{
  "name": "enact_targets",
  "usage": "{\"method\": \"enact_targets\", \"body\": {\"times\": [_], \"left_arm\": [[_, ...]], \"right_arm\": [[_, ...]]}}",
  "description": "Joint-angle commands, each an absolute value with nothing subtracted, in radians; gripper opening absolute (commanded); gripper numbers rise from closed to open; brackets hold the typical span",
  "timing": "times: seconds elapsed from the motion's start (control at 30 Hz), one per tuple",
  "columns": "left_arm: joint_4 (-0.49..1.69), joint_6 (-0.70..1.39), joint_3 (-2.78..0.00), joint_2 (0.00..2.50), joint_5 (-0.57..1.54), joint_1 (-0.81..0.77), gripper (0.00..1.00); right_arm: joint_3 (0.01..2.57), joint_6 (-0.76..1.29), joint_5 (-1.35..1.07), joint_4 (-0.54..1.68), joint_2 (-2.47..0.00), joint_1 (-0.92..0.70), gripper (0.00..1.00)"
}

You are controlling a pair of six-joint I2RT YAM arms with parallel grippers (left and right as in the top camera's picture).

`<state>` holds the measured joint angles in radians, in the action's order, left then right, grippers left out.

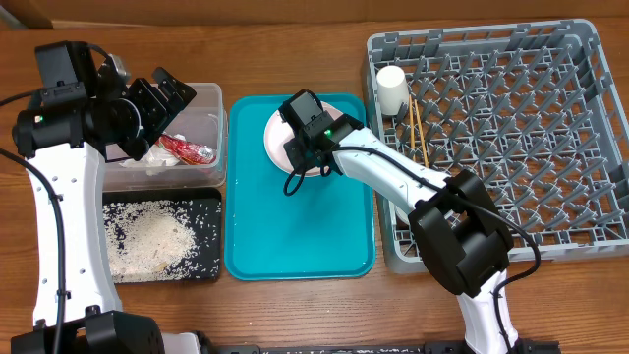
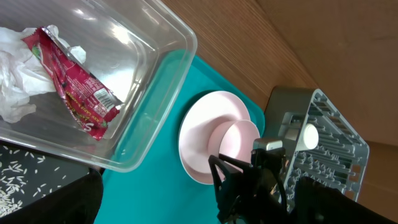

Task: Sort waste into correct bins and load items into the dishwasher
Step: 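Lift the pink bowl and carry it right into the rack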

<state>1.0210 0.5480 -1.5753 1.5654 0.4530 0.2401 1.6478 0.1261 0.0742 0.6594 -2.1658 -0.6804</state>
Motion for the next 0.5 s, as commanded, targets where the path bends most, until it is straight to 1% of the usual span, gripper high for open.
{"method": "enact_targets", "body": {"times": [0.0,0.1,0.13,0.23,0.37,0.47], "left_arm": [[1.02,0.546,-1.592,1.569,0.46,0.242,1.0],[1.02,0.546,-1.592,1.569,0.461,0.242,1.0],[1.02,0.546,-1.592,1.569,0.46,0.242,1.0],[1.02,0.546,-1.592,1.569,0.461,0.242,1.0],[1.02,0.546,-1.592,1.569,0.461,0.242,1.0],[1.02,0.546,-1.592,1.569,0.461,0.242,1.0]], "right_arm": [[1.643,0.123,0.069,0.659,-2.172,-0.676,0.17],[1.644,0.123,0.068,0.655,-2.172,-0.676,0.09],[1.652,0.124,0.061,0.657,-2.17,-0.676,0.04],[1.695,0.124,0.019,0.667,-2.143,-0.676,0.04],[1.784,0.128,-0.093,0.697,-2.015,-0.676,0.04],[1.802,0.131,-0.142,0.738,-1.896,-0.663,0.04]]}}
